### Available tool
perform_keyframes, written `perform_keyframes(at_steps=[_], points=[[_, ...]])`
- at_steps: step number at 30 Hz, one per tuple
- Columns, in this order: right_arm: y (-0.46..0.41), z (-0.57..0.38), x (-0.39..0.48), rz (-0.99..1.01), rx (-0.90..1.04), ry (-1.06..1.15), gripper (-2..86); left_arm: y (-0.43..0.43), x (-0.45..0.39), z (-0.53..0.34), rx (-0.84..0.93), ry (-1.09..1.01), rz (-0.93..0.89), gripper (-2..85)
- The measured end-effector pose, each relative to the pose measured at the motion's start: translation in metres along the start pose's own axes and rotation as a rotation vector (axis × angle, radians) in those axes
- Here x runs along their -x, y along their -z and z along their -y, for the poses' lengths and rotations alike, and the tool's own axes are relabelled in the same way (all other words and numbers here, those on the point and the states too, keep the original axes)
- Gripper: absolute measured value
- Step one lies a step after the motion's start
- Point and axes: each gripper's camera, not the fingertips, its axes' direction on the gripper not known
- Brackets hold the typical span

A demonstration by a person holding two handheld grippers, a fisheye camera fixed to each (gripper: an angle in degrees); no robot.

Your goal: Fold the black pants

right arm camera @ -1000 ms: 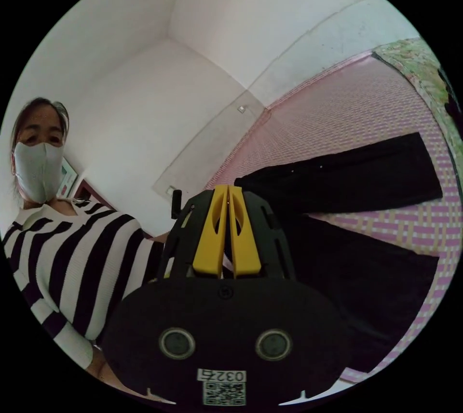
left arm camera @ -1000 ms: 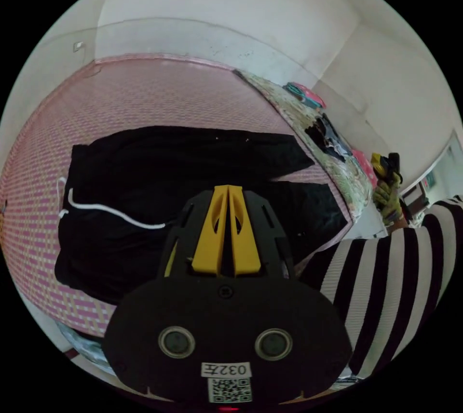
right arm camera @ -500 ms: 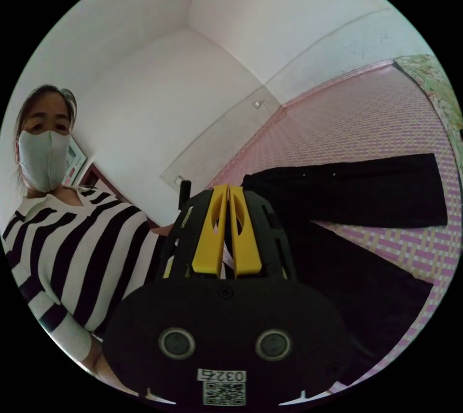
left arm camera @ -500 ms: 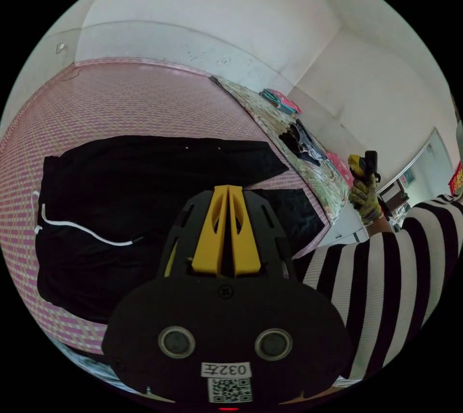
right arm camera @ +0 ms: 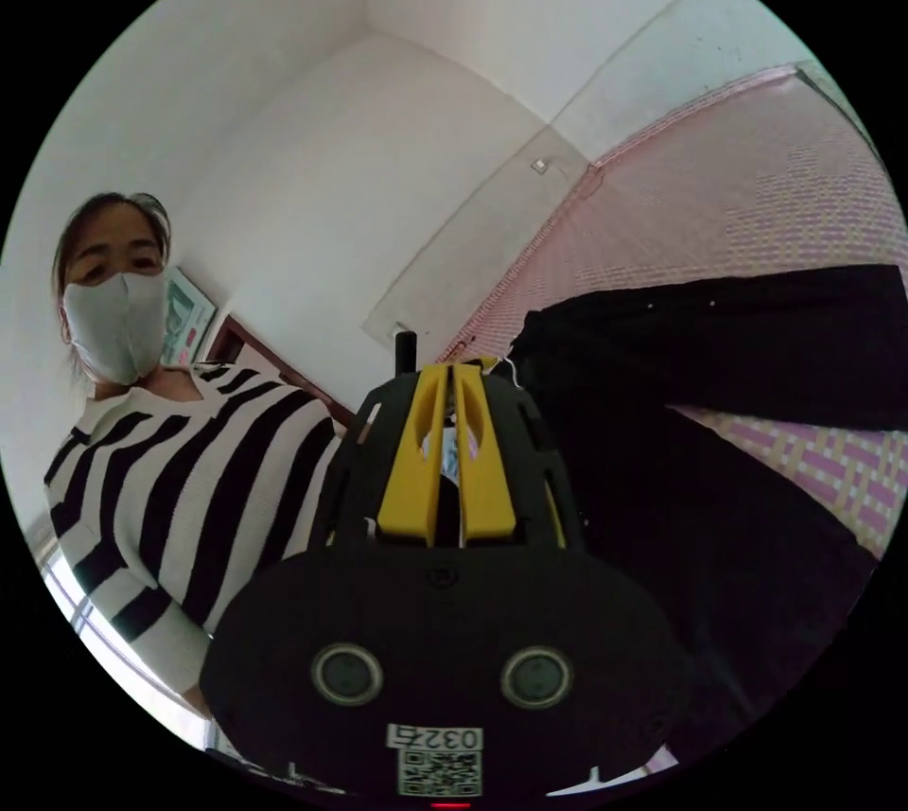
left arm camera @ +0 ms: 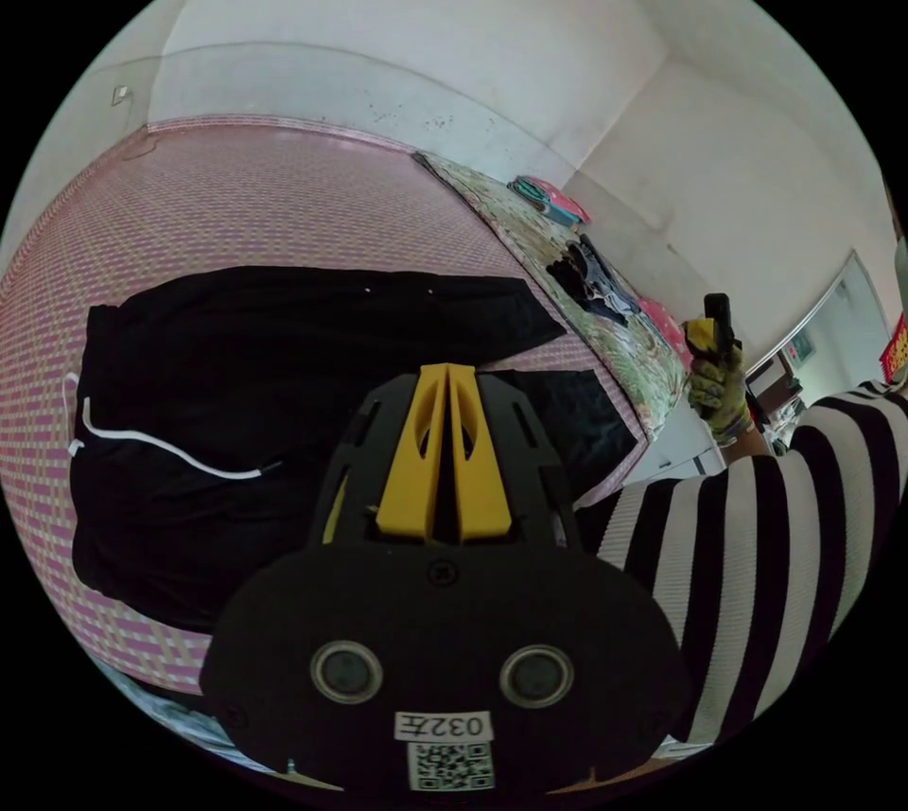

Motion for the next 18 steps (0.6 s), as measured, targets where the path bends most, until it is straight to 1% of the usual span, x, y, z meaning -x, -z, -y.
perform_keyframes(at_steps=[2, 4, 6, 9, 11, 12, 14, 15, 16, 18], points=[[0.0, 0.006, 0.004, -0.044, -0.065, 0.004, -0.8, 0.001, -0.001, 0.001, -0.005, -0.002, -0.006, -0.9], [-0.003, 0.011, 0.005, -0.111, -0.076, 0.0, -0.9, 0.002, -0.004, 0.003, -0.012, -0.023, -0.016, -0.9], [-0.008, 0.015, 0.009, -0.168, -0.083, 0.045, -0.9, 0.001, -0.011, 0.008, -0.015, -0.056, -0.034, -0.9], [-0.018, 0.024, 0.007, -0.234, -0.099, 0.031, -0.8, 0.001, -0.034, 0.022, -0.054, -0.156, -0.158, -0.9], [-0.036, 0.033, 0.006, -0.318, -0.045, 0.029, -0.3, -0.004, -0.068, 0.041, -0.064, -0.286, -0.274, -0.9], [-0.041, 0.036, 0.006, -0.344, -0.036, 0.03, 0.0, -0.006, -0.077, 0.045, -0.063, -0.322, -0.291, -0.9], [-0.064, 0.045, 0.001, -0.417, 0.041, 0.008, 3.7, -0.017, -0.111, 0.06, -0.049, -0.445, -0.355, -0.9], [-0.07, 0.048, -0.002, -0.436, 0.061, -0.001, 5.8, -0.019, -0.117, 0.062, -0.046, -0.464, -0.37, -0.9], [-0.08, 0.051, -0.006, -0.462, 0.102, -0.013, 10.0, -0.025, -0.124, 0.065, -0.037, -0.477, -0.387, -0.9], [-0.092, 0.052, -0.012, -0.428, 0.148, -0.002, 13.1, -0.034, -0.125, 0.066, -0.023, -0.459, -0.406, -0.9]])
